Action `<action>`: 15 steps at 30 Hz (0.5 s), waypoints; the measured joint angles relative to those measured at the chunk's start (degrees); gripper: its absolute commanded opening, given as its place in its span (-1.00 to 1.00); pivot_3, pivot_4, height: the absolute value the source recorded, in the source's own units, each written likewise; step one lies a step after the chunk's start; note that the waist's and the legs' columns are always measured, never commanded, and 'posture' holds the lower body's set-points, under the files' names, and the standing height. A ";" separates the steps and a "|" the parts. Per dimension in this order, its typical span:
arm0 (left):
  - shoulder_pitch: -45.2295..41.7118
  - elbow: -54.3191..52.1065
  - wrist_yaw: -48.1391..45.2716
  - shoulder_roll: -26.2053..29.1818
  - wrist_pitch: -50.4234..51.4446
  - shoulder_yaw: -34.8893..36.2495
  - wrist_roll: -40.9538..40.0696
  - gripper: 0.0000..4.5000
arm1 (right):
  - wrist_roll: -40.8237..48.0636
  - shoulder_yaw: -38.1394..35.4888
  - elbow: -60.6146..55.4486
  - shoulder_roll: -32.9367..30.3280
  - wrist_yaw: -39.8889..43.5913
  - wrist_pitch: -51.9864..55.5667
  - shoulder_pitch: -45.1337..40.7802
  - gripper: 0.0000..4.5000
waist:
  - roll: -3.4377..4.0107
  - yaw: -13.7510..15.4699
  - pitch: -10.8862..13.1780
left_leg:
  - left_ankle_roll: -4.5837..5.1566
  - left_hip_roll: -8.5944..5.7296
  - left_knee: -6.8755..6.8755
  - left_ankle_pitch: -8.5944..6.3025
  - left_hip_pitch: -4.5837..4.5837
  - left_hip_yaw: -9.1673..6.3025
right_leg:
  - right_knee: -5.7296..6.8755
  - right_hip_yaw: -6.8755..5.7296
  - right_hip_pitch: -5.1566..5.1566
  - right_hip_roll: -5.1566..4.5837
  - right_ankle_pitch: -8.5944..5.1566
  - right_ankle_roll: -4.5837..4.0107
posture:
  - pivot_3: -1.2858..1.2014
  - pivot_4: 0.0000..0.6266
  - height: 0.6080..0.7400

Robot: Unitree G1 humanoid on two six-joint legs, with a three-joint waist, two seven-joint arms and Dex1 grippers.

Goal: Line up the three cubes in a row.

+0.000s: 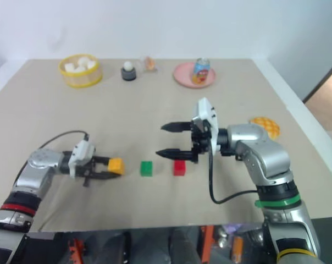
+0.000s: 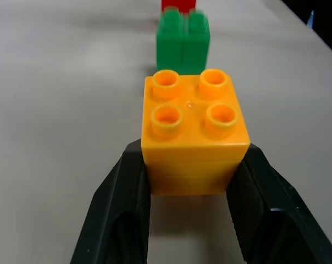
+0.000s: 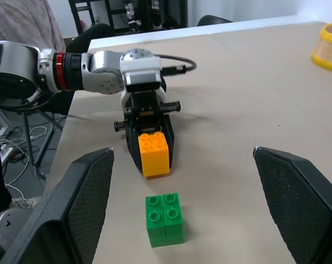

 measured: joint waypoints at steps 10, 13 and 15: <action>-2.14 5.31 -0.88 -0.90 -5.37 -0.11 1.28 -0.41 | 0.23 -0.01 -0.17 -0.13 -0.57 0.46 0.39 0.87 | 0.01 0.05 -0.01 | 0.11 0.00 0.02 0.07 0.06 0.00 | 0.05 0.00 0.03 0.00 0.04 -0.08 | 0.03 -0.52 1.00; -2.61 6.41 -0.66 -1.59 -6.46 0.08 1.39 -0.41 | 0.41 -0.01 -0.16 -0.14 -0.53 0.46 0.37 0.87 | 0.03 0.06 -0.02 | 0.21 -0.01 0.03 0.14 0.06 0.00 | 0.05 0.00 0.05 0.00 0.05 -0.16 | 0.03 -0.52 1.00; -2.95 7.00 -0.58 -1.90 -7.10 0.08 1.70 -0.41 | 0.45 0.00 -0.16 -0.13 -0.49 0.44 0.34 0.87 | 0.03 0.07 -0.02 | 0.24 -0.01 0.07 0.17 0.06 0.00 | 0.05 0.01 0.07 0.00 0.07 -0.17 | 0.03 -0.52 1.00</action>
